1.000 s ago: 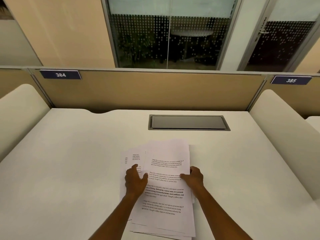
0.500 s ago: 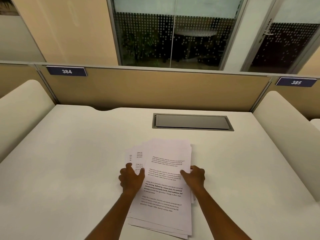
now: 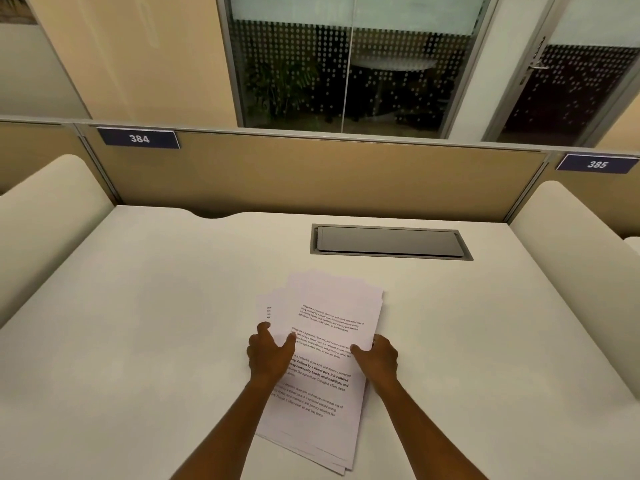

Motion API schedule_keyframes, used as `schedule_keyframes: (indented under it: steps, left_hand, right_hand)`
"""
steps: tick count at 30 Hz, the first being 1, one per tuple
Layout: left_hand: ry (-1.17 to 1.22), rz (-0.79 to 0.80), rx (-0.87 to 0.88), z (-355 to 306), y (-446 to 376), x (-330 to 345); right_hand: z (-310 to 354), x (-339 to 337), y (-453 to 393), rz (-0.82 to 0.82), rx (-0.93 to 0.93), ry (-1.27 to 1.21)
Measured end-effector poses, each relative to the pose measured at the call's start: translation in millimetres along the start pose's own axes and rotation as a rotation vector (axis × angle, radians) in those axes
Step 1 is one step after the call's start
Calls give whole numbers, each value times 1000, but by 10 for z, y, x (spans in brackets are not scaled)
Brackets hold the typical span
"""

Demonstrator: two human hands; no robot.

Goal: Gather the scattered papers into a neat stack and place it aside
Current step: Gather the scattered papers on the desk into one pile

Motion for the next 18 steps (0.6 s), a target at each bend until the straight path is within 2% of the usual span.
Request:
schedule_keyframes:
  steps: [11,18]
  left_hand:
    - [-40,-76,-75,104,-29,-166]
    - [2,-37,-186,139,-158,-309]
  right_hand:
    - [28,130,57,24,58,-41]
    - [120,262,128,67,43,28]
Point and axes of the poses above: each hand's wrist, its own y-axis away from the middle knuckle, its own x-axis out of the palm, z = x × y, the point moved 6 cm from there along -y, towards the middle knuckle
